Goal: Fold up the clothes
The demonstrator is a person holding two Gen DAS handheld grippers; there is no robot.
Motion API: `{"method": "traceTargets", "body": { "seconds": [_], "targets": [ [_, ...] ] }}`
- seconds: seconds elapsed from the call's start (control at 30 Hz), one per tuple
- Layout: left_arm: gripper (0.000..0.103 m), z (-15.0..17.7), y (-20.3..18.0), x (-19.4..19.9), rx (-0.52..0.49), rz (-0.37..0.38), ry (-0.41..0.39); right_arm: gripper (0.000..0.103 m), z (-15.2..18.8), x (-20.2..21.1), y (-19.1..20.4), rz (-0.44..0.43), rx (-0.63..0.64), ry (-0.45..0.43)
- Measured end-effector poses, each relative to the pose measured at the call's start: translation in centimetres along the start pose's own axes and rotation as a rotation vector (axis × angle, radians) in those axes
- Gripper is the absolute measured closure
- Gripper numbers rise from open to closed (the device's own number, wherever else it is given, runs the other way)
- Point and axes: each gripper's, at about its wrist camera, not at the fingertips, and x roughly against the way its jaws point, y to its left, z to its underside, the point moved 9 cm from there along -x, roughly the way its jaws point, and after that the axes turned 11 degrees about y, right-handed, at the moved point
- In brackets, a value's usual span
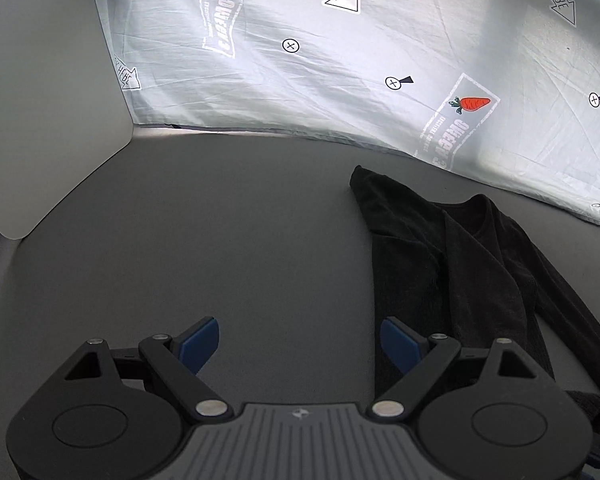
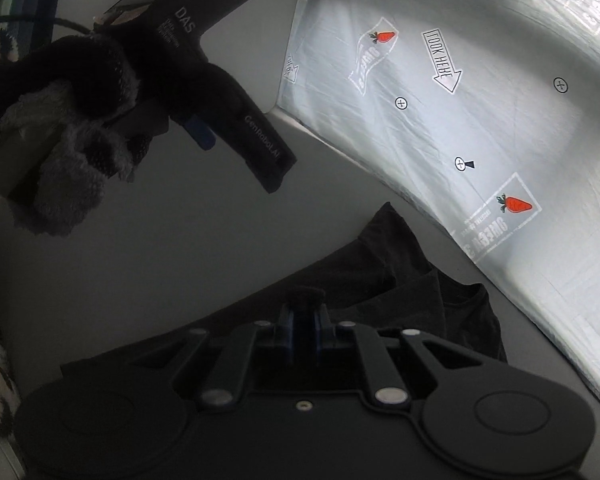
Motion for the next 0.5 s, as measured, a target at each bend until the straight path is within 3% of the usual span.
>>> {"method": "traceTargets", "body": {
  "seconds": [0.2,0.3,0.5],
  "targets": [
    [0.014,3.3,1.4,0.9,-0.001,-0.018,0.02,0.094,-0.1,3.2,0.9,0.042,-0.098,-0.056],
    [0.014,4.4,1.9,0.8,0.009,-0.016,0.042,0.094,-0.1,4.6,1.4,0.0,-0.149,-0.074],
    [0.014,6.2,1.4,-0.1,-0.026,-0.019,0.081,0.091,3.8,-0.1,7.5,-0.075,0.033,0.103]
  ]
}}
